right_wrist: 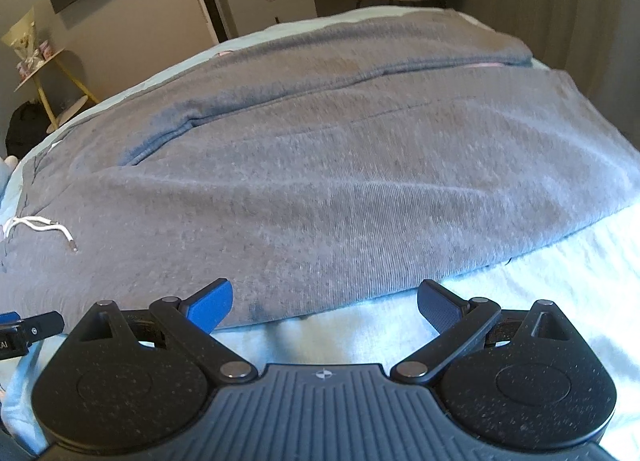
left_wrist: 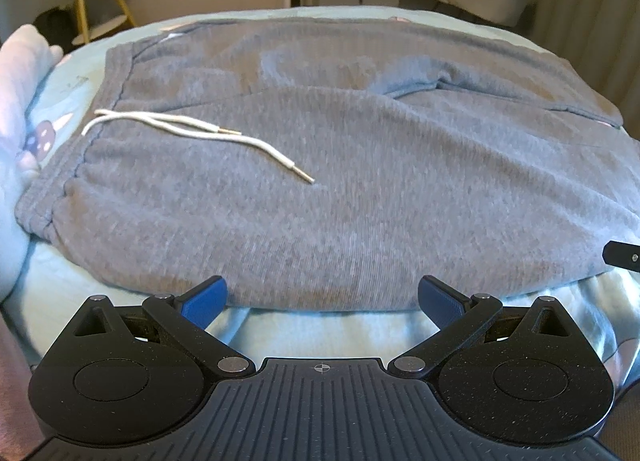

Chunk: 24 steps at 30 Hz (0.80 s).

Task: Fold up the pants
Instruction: 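Move the right tool to the pant leg hem and close on it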

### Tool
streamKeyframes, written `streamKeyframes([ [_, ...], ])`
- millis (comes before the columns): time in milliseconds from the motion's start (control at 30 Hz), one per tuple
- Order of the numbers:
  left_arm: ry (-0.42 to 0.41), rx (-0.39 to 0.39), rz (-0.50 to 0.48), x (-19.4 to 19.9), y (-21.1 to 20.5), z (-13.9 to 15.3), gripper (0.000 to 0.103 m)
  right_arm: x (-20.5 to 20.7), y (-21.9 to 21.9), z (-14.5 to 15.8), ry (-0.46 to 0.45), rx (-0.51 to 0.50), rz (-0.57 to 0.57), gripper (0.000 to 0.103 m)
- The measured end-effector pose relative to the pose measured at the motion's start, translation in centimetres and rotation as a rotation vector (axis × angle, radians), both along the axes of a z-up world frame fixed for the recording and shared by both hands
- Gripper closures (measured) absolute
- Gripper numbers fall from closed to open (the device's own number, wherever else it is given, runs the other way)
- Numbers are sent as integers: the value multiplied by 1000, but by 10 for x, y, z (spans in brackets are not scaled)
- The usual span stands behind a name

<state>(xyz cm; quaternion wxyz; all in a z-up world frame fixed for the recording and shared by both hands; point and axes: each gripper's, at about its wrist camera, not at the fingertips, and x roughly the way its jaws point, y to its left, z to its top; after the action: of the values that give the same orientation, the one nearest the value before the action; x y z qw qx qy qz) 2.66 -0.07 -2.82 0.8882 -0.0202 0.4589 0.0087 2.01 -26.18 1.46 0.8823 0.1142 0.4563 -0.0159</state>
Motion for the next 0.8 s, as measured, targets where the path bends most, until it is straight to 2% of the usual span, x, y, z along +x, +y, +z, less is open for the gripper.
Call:
streamKeyframes([
  [133,1,-15,-5,2,1,-1,0,2,-2,-3,9,17,-7,4],
  [300,42,-33,-6,10,3,-9,0,6,-9,-9,36,57,-31,4],
  [467,50,-55,33,19,10,-9,0,17,-25,-12,26,107,-67,4],
  [633,-60,-77,96,39,12,15,0,47,-35,-20,35,-49,-98,4],
  [733,-104,-90,181,72,14,29,0,58,-40,-34,51,-77,-119,4],
  [800,-146,-115,262,96,16,39,0,56,-40,-40,24,-78,-135,4],
])
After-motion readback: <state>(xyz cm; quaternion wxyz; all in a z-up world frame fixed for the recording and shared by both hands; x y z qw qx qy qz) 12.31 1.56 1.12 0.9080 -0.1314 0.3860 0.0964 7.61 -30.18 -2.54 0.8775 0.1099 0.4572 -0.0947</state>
